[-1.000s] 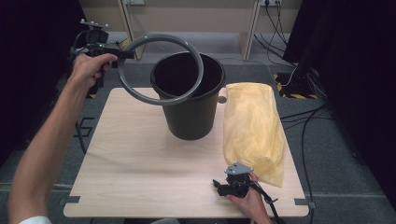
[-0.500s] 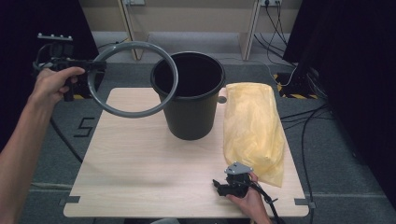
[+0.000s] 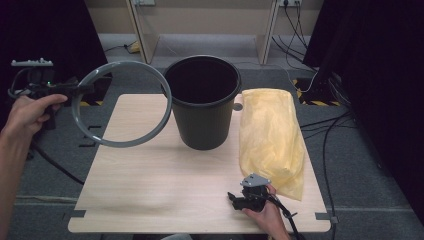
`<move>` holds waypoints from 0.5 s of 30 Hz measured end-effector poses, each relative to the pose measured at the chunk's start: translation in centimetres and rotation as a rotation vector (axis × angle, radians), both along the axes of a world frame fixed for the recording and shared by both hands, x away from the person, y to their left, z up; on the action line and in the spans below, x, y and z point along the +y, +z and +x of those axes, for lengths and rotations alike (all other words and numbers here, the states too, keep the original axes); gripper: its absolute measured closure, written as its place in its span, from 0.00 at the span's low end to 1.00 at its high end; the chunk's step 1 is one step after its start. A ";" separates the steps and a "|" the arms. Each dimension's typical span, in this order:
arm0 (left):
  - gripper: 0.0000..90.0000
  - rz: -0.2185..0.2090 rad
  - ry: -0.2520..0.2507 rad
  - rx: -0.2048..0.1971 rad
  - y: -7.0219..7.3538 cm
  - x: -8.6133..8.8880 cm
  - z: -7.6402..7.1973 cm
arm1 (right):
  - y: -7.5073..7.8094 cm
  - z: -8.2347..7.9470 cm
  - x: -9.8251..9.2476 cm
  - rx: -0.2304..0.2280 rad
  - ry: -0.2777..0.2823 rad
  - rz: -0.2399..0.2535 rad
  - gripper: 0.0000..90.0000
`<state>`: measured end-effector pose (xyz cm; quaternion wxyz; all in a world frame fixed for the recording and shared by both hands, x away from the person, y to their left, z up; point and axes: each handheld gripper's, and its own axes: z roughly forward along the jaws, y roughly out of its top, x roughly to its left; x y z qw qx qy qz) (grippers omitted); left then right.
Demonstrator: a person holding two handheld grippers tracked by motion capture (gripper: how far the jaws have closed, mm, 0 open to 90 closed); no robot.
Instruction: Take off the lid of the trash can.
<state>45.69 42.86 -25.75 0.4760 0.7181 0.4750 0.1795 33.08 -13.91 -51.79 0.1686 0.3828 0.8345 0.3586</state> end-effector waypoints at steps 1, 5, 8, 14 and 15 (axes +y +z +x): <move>0.79 -0.005 0.002 0.003 -0.4 0.2 -0.2 | 0.0 0.0 0.0 0.000 0.000 0.000 0.24; 0.79 -0.015 0.001 0.014 -2.2 1.2 -1.0 | 0.0 0.0 0.0 -0.002 0.001 0.000 0.24; 0.79 -0.004 0.004 0.027 -3.6 1.6 -1.5 | 0.0 0.0 0.0 -0.002 0.000 0.002 0.24; 0.79 -0.013 0.014 0.086 -7.1 1.9 -1.3 | 0.0 0.0 0.0 -0.002 -0.001 0.000 0.24; 0.79 -0.015 0.015 0.094 -7.7 1.9 -1.1 | 0.0 0.0 0.0 -0.001 -0.001 -0.001 0.24</move>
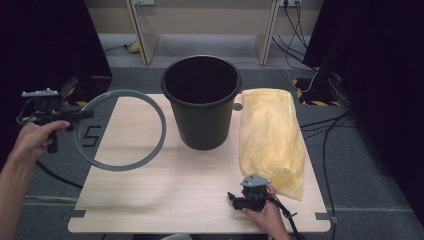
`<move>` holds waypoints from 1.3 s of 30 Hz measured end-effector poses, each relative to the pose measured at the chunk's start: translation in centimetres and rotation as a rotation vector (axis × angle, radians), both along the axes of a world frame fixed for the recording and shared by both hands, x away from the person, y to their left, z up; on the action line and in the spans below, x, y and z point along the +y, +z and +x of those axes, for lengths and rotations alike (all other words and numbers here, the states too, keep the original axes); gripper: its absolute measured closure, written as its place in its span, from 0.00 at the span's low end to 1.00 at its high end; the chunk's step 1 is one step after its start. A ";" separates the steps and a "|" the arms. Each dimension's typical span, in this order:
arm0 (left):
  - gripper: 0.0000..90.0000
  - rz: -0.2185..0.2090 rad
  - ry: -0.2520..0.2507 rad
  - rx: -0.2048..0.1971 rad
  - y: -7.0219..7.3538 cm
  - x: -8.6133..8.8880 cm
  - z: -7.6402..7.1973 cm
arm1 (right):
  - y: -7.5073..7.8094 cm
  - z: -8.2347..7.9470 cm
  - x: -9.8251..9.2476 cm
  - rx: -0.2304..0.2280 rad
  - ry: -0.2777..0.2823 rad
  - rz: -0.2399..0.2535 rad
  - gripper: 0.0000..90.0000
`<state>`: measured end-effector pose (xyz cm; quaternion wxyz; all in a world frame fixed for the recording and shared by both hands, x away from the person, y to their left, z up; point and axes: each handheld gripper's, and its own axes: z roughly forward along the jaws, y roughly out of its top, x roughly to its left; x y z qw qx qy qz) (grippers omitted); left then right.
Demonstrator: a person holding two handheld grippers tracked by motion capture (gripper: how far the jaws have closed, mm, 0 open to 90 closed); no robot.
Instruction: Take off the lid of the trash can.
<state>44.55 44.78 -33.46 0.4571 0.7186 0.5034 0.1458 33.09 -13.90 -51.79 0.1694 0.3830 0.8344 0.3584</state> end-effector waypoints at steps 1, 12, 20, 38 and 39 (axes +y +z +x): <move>0.79 0.006 0.003 0.008 -0.4 0.0 0.1 | 0.0 0.0 0.0 -0.001 0.000 0.000 0.24; 0.79 0.003 0.060 0.060 -5.9 -0.4 2.6 | 0.0 0.0 0.0 -0.001 0.000 0.000 0.24; 0.80 -0.004 0.095 0.068 -8.5 -0.9 4.2 | 0.0 0.0 0.0 -0.001 0.000 0.000 0.24; 0.79 0.079 0.151 0.128 -12.7 -1.5 6.1 | 0.0 0.0 0.0 -0.001 0.001 0.001 0.24; 0.79 0.091 0.150 0.124 -13.0 -1.5 6.2 | 0.0 0.0 0.0 -0.001 0.001 0.001 0.24</move>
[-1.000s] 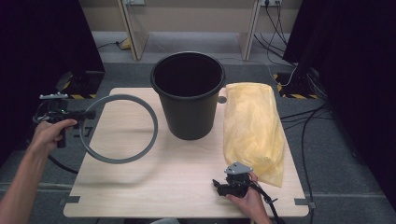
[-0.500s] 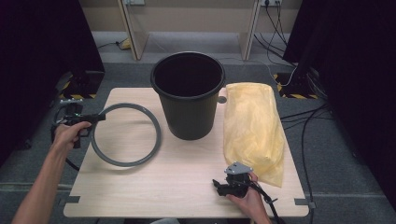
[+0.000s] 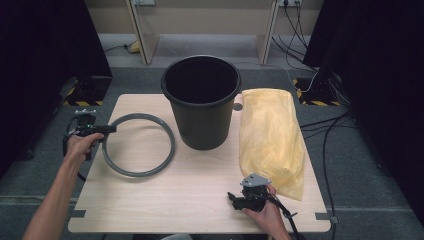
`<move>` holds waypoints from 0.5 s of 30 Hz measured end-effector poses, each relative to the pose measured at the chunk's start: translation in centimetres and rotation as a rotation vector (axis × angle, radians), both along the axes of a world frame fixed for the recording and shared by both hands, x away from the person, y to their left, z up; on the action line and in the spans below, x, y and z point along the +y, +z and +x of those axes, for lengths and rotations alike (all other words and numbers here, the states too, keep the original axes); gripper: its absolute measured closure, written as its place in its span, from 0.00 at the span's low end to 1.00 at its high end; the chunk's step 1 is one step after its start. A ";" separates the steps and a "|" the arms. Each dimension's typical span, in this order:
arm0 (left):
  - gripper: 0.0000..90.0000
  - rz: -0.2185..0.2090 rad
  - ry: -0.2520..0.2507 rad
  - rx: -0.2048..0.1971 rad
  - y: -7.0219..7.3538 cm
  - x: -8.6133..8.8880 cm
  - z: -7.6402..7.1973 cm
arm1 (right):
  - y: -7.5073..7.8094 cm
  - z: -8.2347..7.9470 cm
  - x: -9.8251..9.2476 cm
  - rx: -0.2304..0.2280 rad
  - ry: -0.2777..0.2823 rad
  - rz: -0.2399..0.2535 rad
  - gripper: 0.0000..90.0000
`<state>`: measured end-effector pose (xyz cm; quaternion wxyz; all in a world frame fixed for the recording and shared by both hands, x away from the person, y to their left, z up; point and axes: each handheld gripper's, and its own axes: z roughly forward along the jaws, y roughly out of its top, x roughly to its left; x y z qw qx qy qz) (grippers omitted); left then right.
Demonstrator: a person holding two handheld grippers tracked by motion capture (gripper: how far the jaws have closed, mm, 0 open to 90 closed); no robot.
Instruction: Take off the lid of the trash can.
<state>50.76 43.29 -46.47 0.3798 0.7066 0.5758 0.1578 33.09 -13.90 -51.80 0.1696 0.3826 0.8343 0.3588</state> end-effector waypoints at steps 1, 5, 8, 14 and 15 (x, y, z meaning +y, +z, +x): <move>0.79 0.007 -0.003 -0.004 -0.3 0.0 0.1 | 0.0 0.0 0.0 0.000 0.000 0.000 0.24; 0.80 -0.002 0.007 0.026 -2.0 0.1 0.1 | 0.0 0.0 0.0 -0.001 0.000 0.002 0.24; 0.80 0.004 0.013 0.030 -2.9 0.0 0.0 | 0.0 0.0 0.0 0.000 0.000 0.000 0.24; 0.80 0.034 0.021 0.050 -4.3 -0.1 0.2 | 0.0 0.0 0.0 0.000 0.000 0.000 0.24; 0.80 0.036 0.022 0.054 -4.5 -0.1 0.2 | 0.0 0.0 0.0 0.000 0.000 0.001 0.24</move>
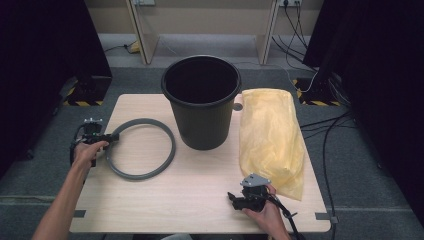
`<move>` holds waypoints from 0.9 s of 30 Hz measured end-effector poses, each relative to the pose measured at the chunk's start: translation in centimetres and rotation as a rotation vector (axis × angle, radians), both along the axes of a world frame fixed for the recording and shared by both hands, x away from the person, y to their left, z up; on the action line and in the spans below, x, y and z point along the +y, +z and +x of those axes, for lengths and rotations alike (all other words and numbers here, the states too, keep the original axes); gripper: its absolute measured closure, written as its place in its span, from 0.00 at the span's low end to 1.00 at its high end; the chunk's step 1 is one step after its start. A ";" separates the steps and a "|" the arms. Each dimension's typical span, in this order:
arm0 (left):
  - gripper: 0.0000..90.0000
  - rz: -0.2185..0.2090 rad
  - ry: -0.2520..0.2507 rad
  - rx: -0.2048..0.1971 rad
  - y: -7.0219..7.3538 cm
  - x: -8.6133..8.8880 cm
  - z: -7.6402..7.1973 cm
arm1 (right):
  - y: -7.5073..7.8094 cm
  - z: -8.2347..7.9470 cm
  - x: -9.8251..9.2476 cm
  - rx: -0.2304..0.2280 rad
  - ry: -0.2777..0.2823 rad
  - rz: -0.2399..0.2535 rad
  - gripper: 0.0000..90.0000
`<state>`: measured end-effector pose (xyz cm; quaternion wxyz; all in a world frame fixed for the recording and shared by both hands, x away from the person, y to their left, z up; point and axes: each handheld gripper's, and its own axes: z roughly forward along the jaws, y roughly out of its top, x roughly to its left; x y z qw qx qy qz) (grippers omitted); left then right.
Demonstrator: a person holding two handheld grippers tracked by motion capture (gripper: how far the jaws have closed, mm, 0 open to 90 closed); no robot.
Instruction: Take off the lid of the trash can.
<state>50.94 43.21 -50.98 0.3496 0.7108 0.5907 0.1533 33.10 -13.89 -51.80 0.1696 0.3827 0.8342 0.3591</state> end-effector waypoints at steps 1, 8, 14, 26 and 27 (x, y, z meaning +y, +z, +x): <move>0.80 0.001 0.004 -0.006 -0.2 -0.1 0.0 | 0.0 0.0 0.0 0.000 0.000 -0.001 0.24; 0.64 0.002 0.014 -0.033 0.8 0.0 -0.3 | 0.0 0.0 0.0 0.000 0.000 -0.001 0.24; 0.46 -0.004 -0.030 -0.077 3.3 -0.9 -2.1 | 0.0 0.0 0.0 0.000 0.000 -0.001 0.24; 0.25 -0.082 -0.274 -0.221 6.2 -6.9 -10.2 | 0.0 0.0 0.0 0.004 -0.004 -0.001 0.24; 0.24 -0.085 -0.289 -0.228 6.0 -7.4 -10.9 | 0.0 0.0 0.1 0.004 -0.005 0.000 0.24</move>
